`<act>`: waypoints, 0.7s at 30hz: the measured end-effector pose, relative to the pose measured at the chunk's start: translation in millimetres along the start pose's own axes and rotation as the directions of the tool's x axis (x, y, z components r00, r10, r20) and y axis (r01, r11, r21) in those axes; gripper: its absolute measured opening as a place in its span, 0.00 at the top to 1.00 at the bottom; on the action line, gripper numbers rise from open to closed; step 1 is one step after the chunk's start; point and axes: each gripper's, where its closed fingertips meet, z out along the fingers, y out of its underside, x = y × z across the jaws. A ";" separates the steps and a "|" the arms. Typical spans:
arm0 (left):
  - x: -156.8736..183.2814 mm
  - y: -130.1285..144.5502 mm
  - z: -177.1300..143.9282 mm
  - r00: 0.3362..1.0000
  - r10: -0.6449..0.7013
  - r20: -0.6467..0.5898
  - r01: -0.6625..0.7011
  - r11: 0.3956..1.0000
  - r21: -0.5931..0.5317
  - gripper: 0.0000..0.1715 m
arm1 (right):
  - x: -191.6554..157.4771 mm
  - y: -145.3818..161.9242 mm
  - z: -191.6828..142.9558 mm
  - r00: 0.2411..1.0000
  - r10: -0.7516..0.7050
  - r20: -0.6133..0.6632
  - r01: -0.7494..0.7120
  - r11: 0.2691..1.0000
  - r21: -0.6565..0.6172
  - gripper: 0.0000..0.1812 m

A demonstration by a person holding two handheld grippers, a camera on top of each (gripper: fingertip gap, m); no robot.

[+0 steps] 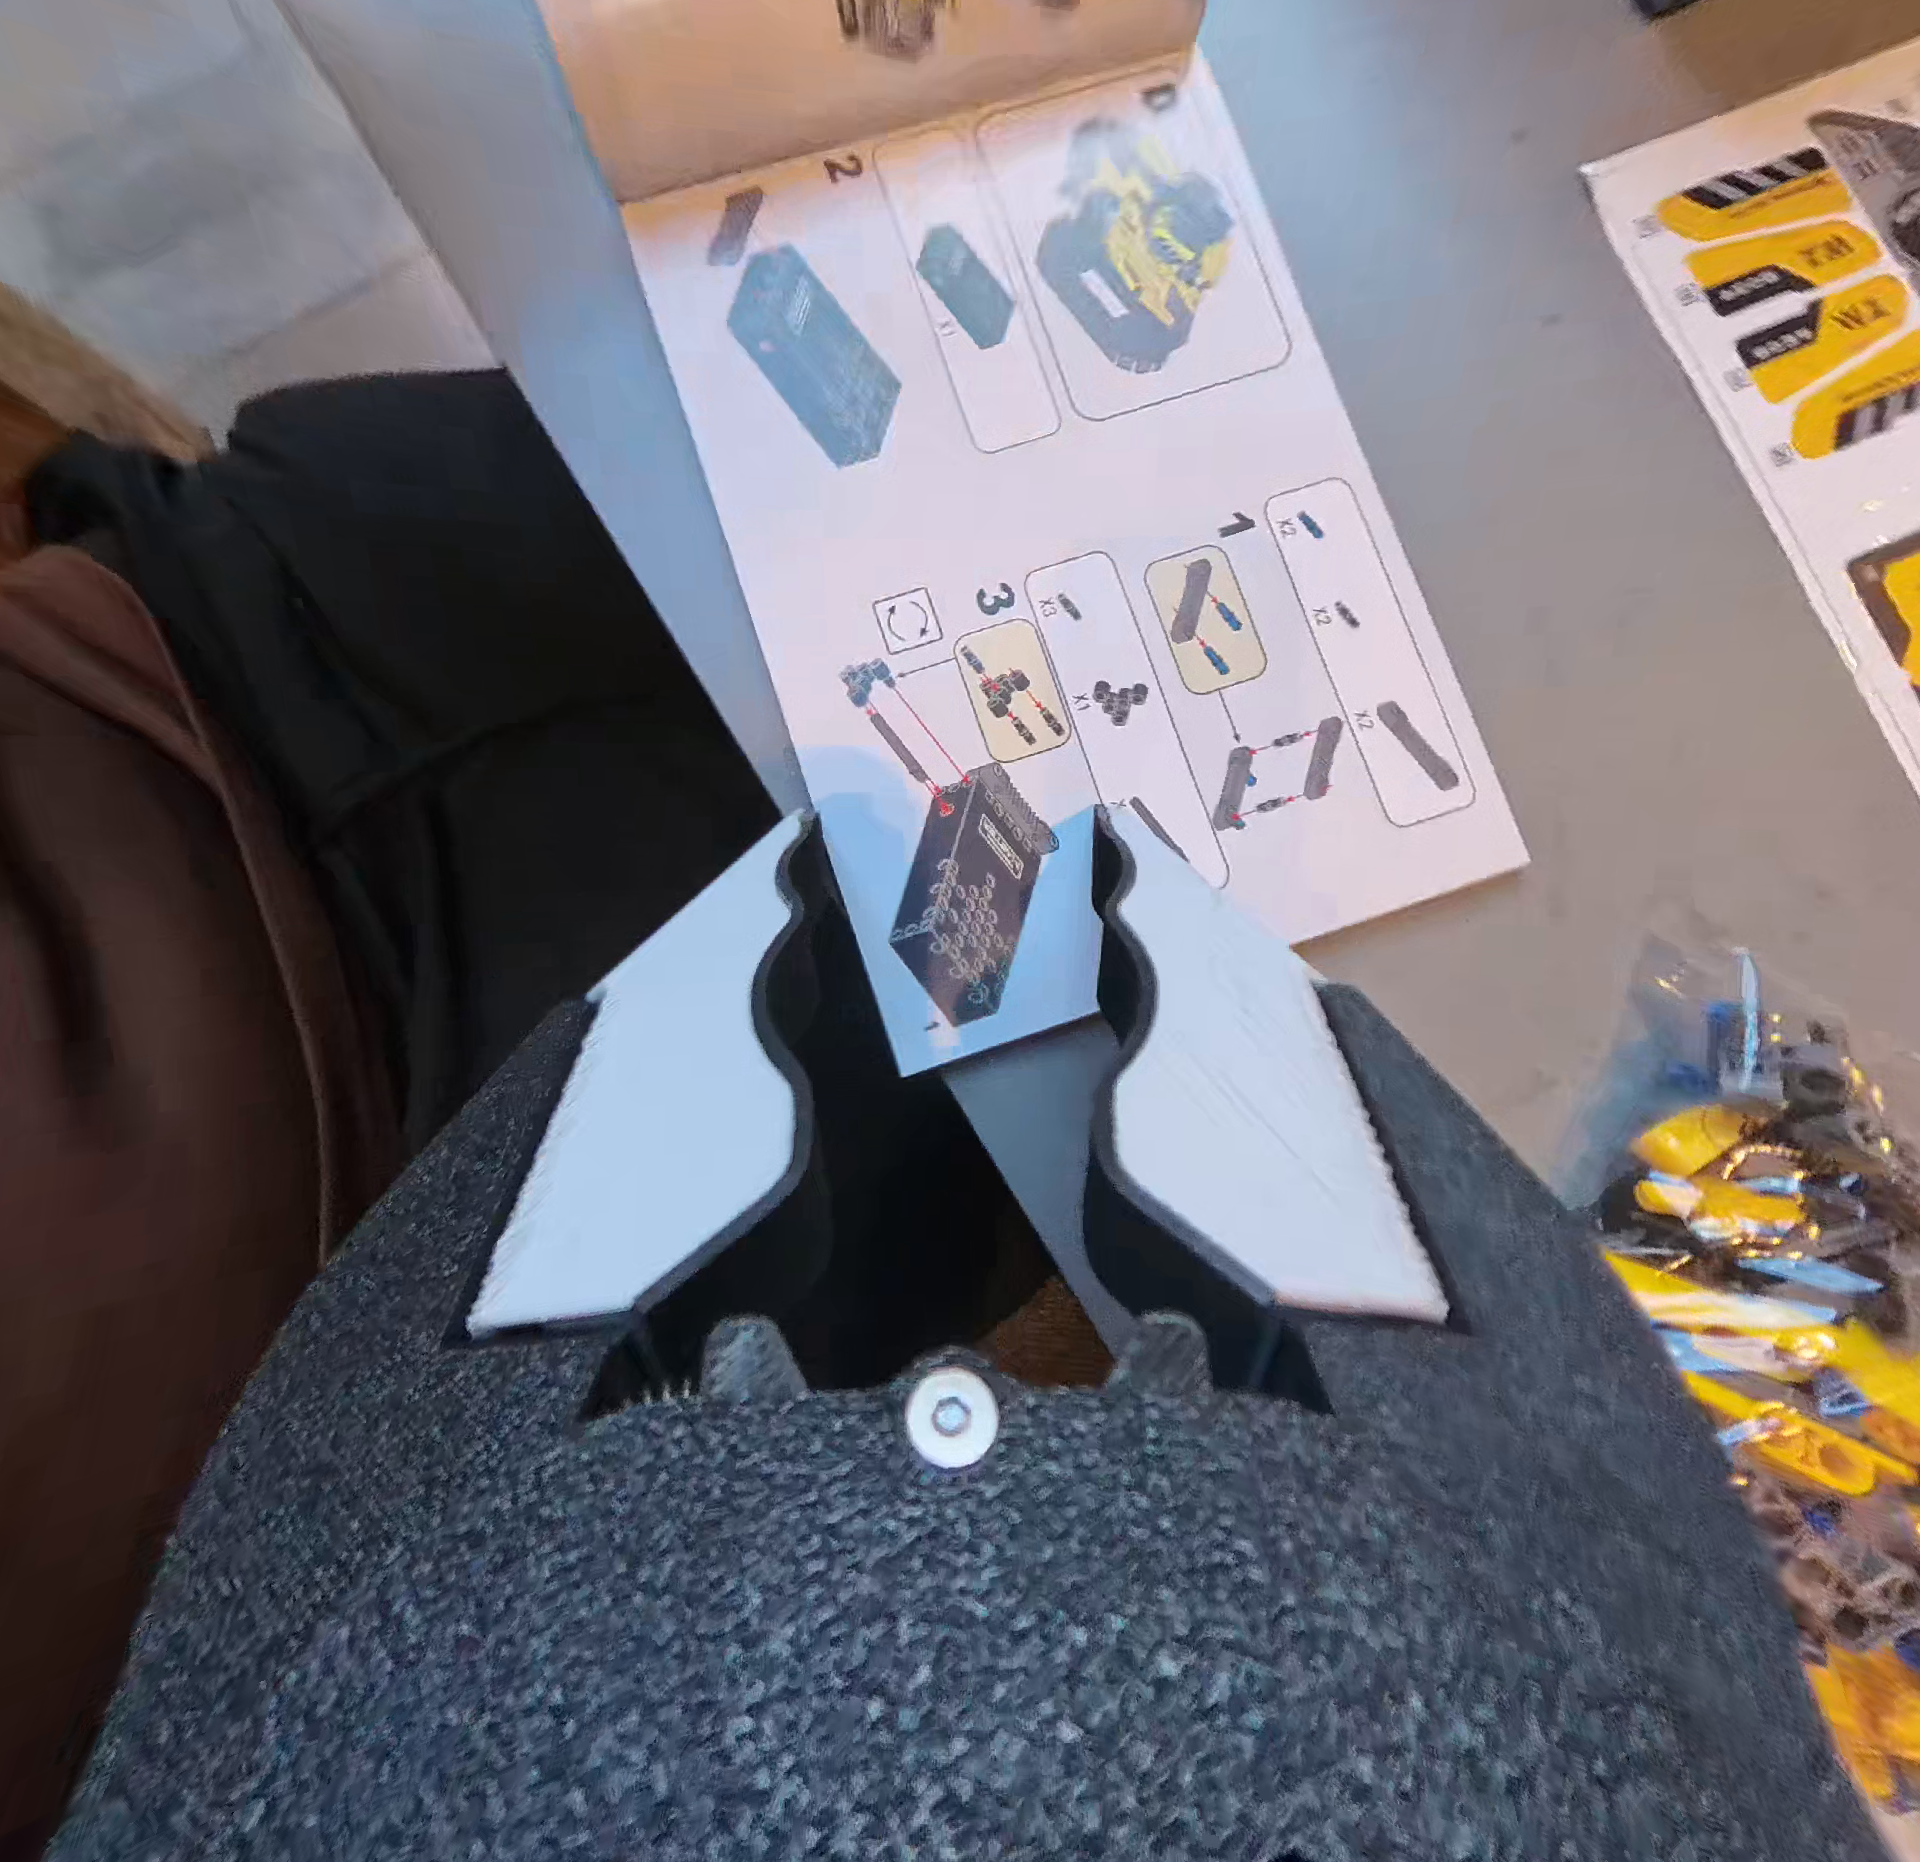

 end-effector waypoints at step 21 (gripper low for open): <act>-64.6 43.5 -83.3 0.965 0.067 0.254 -0.060 0.998 -0.037 0.76 | -3.5 -15.2 -4.6 0.979 -0.162 -0.126 0.152 0.985 -0.086 0.77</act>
